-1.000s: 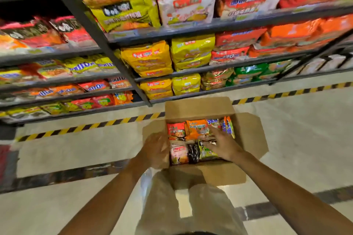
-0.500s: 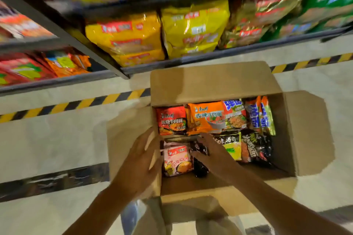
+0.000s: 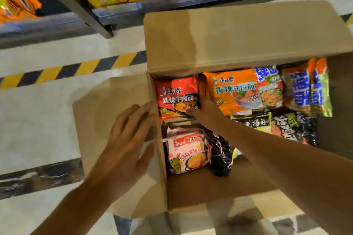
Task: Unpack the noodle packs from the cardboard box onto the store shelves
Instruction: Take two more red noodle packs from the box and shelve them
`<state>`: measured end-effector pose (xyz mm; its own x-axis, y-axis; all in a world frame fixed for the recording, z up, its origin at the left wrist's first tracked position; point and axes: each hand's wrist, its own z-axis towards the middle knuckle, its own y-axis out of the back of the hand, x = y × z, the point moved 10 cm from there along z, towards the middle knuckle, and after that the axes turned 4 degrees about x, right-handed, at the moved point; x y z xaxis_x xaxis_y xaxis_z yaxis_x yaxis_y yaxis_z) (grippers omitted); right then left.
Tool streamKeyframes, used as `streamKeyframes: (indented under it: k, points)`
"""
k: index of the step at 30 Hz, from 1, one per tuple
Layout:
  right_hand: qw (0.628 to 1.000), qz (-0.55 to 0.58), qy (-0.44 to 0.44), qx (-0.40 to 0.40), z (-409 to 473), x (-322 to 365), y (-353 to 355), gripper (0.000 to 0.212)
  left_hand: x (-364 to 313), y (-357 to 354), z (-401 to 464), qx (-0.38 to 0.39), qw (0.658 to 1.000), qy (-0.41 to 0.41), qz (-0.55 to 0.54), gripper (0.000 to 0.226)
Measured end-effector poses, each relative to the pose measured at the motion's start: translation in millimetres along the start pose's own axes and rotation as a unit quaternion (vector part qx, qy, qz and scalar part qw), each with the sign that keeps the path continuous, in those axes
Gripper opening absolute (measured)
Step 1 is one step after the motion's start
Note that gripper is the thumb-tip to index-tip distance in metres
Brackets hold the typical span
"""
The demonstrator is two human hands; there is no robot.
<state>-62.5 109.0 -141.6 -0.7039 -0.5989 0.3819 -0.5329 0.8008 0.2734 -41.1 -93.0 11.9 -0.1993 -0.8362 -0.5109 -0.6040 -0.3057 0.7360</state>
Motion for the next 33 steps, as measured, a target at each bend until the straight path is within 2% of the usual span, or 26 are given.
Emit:
streamKeyframes:
  k: [4,8,10,12,15,22,25,30,33]
  points:
    - [0.997,0.019,-0.068,-0.021,28,-14,-7,0.059,6,-3,0,-0.013,1.000,0.002,-0.023,0.057]
    - [0.990,0.066,-0.120,-0.026,44,-26,-29,0.089,6,-3,-2,-0.009,0.999,-0.005,-0.044,0.063]
    - [0.988,0.049,-0.132,-0.059,44,-28,-30,0.095,6,-1,-3,-0.008,0.999,-0.006,-0.052,0.063]
    - [0.987,0.018,-0.139,-0.083,38,-31,-27,0.087,7,0,-2,-0.009,0.998,-0.007,-0.054,0.062]
    - [0.991,0.014,-0.111,-0.074,26,-29,-26,0.059,4,1,-3,-0.008,0.999,-0.004,-0.049,0.061]
    - [0.996,0.031,0.000,-0.086,-13,-7,-8,0.061,-21,9,1,-0.010,0.999,-0.013,-0.028,0.064]
    - [0.995,0.033,0.035,-0.088,-43,1,11,0.041,-40,9,9,-0.008,0.999,-0.021,-0.049,0.058]
    - [0.990,0.020,0.062,-0.122,-93,-1,72,0.035,-48,-12,38,0.001,0.980,0.088,-0.179,0.049]
    - [0.988,0.058,0.060,-0.131,-113,-13,105,0.034,-30,-47,59,0.013,0.935,0.222,-0.276,0.052]
